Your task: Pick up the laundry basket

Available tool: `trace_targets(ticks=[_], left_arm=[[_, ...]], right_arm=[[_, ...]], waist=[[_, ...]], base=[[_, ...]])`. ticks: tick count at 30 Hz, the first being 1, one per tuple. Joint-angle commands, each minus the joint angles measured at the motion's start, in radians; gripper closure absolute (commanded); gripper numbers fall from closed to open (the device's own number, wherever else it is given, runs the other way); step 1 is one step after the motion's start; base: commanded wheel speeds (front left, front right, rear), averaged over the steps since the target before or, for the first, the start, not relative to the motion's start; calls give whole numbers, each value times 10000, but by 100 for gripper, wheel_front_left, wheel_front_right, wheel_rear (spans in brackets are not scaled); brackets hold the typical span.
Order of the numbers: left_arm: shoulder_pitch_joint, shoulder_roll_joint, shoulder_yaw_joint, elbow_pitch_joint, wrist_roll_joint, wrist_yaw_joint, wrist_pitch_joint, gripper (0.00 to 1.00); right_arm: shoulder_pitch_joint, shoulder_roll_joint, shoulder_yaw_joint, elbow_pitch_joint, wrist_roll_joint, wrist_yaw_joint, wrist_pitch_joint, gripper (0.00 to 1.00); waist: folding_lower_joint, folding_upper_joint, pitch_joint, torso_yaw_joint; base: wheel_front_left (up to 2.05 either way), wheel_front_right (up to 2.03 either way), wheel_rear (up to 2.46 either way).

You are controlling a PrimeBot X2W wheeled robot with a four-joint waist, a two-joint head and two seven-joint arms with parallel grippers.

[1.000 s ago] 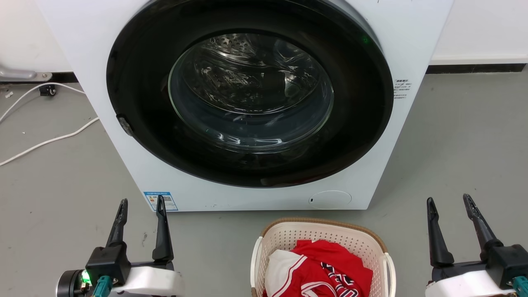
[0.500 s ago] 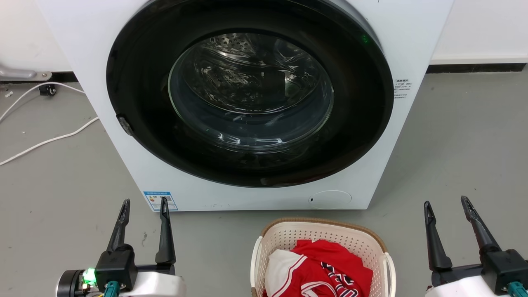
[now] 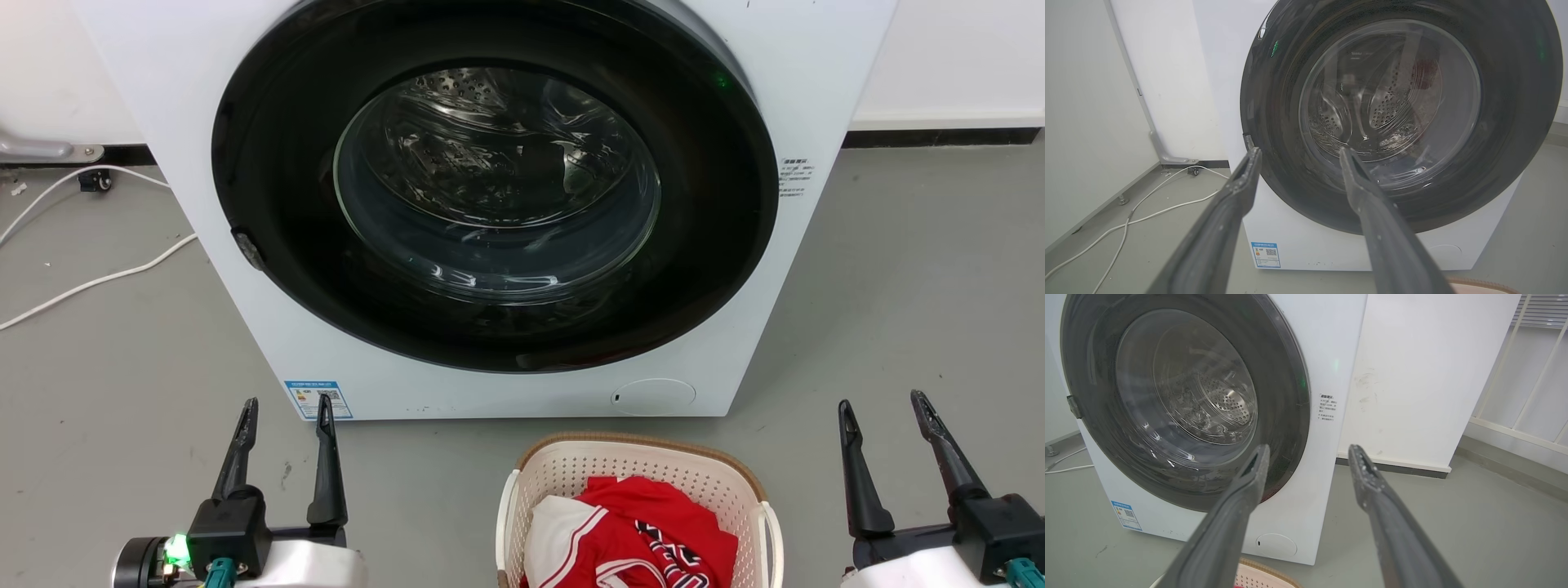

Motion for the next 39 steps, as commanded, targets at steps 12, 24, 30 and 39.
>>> trace_targets(ticks=[12, 24, 30, 39], left_arm=[[122, -40, 20, 99, 72, -61, -28, 0], [-345, -47, -77, 761, -147, -261, -28, 0], [-1006, -44, -231, 1966, -415, -786, -28, 0], [-2657, 2, -438, 4153, -287, -1450, -28, 0]], right_arm=[[51, -48, 55, 125, 71, -3, -25, 0], [-276, -46, -250, 621, 196, -3, -22, 0], [-756, -41, -381, 1687, 63, -3, -23, 0], [-2125, -42, -264, 3487, -358, -5, -23, 0]], waist=[[0, 0, -47, -13], [0, 0, 3, -148], [0, 0, 203, -313], [0, 0, 1400, -583]], base=[[0, 0, 0], [0, 0, 0], [0, 0, 0], [0, 0, 0]])
